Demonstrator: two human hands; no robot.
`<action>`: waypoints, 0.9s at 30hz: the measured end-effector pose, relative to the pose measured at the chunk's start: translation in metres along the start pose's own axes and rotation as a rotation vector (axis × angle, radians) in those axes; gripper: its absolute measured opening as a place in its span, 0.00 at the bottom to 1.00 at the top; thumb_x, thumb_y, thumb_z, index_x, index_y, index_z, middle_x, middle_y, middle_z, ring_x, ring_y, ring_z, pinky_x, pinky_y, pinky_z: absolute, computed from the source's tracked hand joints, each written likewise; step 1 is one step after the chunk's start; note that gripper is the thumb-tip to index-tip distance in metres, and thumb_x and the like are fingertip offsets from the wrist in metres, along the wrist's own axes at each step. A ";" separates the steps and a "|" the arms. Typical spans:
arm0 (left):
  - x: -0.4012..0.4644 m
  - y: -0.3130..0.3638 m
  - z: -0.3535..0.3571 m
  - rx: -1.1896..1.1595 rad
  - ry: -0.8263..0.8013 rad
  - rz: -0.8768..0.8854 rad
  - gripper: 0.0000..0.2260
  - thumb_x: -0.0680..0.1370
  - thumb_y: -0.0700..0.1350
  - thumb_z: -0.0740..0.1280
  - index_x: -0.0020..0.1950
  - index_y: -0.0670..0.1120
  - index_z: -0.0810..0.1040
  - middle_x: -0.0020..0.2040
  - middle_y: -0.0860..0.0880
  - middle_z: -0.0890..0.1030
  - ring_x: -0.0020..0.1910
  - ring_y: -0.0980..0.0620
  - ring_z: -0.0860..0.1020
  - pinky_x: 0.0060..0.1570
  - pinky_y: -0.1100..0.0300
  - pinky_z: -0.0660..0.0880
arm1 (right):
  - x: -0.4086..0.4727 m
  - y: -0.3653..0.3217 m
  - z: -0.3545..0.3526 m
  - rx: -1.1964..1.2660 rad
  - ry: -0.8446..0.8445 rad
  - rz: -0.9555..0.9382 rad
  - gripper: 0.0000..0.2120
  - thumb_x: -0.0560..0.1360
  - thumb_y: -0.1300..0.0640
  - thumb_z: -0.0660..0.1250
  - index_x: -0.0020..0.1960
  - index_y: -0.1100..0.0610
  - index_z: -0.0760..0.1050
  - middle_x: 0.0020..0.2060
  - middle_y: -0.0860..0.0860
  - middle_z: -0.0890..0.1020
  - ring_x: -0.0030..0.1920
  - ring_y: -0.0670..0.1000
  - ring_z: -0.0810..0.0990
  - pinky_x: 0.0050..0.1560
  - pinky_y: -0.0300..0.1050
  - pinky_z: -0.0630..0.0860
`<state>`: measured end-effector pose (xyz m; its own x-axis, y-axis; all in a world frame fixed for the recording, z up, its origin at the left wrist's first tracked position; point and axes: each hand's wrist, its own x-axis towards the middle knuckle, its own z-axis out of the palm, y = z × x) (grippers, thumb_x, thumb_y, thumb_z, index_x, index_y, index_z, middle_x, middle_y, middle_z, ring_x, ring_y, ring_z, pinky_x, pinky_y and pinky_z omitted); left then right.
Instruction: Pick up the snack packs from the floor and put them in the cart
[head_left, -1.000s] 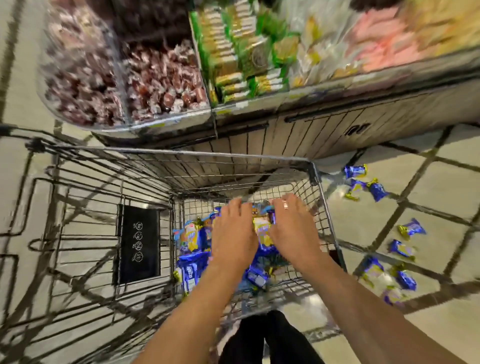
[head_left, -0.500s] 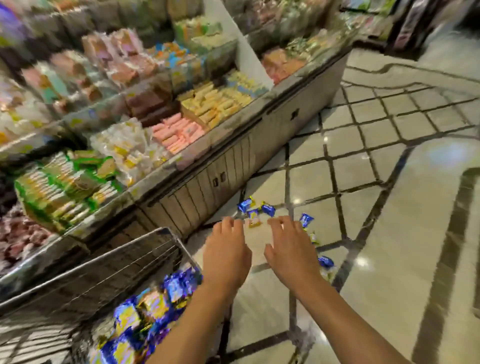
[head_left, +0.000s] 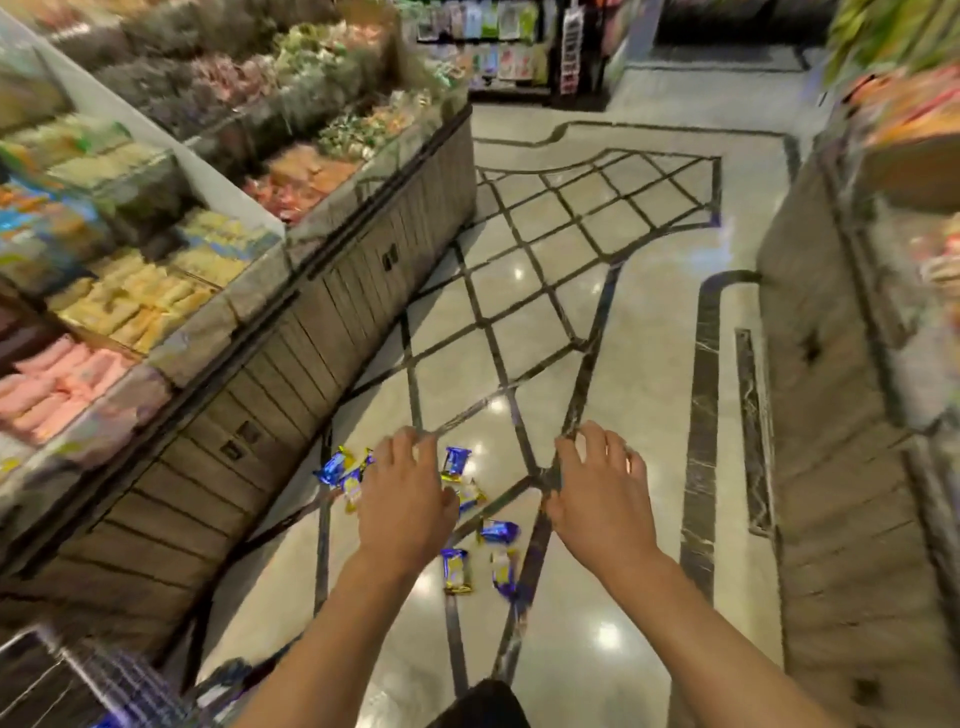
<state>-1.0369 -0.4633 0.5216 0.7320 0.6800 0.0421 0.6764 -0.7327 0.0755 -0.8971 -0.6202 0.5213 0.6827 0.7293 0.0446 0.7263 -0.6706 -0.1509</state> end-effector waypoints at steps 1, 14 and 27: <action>0.012 0.010 0.002 0.003 -0.012 0.002 0.29 0.71 0.52 0.70 0.69 0.46 0.69 0.68 0.43 0.70 0.64 0.41 0.69 0.61 0.48 0.71 | 0.011 0.009 0.002 -0.004 -0.010 -0.005 0.29 0.66 0.51 0.72 0.66 0.54 0.73 0.66 0.57 0.72 0.63 0.59 0.71 0.63 0.58 0.70; 0.223 0.118 0.046 -0.192 -0.054 -0.153 0.33 0.76 0.55 0.65 0.78 0.50 0.57 0.77 0.45 0.58 0.75 0.43 0.58 0.68 0.49 0.66 | 0.232 0.104 0.002 -0.020 -0.099 -0.169 0.34 0.73 0.48 0.66 0.76 0.48 0.59 0.74 0.55 0.63 0.72 0.58 0.62 0.74 0.60 0.57; 0.362 0.128 0.059 -0.161 -0.086 -0.634 0.34 0.77 0.56 0.65 0.79 0.50 0.56 0.78 0.44 0.58 0.76 0.41 0.57 0.72 0.49 0.61 | 0.467 0.109 0.033 0.080 -0.198 -0.638 0.33 0.72 0.49 0.68 0.74 0.51 0.64 0.73 0.56 0.65 0.71 0.60 0.64 0.71 0.61 0.64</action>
<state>-0.6805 -0.3132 0.4874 0.2046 0.9690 -0.1388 0.9627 -0.1735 0.2078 -0.5018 -0.3480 0.4929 0.0883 0.9956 -0.0320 0.9692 -0.0932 -0.2279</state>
